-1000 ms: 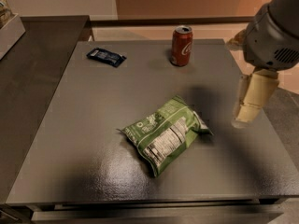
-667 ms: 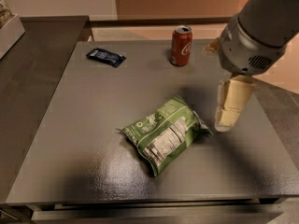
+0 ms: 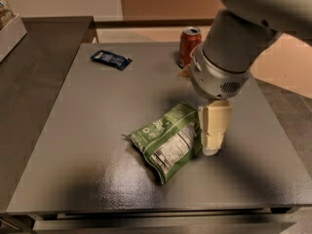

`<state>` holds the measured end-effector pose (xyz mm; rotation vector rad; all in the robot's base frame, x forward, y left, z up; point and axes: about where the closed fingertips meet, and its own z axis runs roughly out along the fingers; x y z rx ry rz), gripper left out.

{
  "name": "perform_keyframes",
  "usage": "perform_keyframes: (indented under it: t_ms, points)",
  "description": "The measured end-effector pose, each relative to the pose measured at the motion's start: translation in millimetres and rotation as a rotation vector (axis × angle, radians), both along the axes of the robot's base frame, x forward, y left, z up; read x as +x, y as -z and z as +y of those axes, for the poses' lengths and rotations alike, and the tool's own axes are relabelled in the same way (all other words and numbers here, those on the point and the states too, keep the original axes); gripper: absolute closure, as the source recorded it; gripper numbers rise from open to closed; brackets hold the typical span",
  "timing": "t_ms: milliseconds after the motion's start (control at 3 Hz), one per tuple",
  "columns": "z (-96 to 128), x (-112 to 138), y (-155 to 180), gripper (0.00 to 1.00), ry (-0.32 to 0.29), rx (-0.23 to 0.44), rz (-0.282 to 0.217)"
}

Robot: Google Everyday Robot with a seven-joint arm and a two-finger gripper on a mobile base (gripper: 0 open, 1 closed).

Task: Move green jalapeno chip bag near rxbar blueberry

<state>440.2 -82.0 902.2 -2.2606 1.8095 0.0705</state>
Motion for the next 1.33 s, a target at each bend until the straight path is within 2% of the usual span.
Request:
perform_keyframes:
  t_ms: [667, 1333]
  points:
    - [20.3, -16.2, 33.3, 0.0, -0.096, -0.044, 0.054]
    - [20.5, -17.1, 53.4, 0.0, -0.105, -0.067, 0.078]
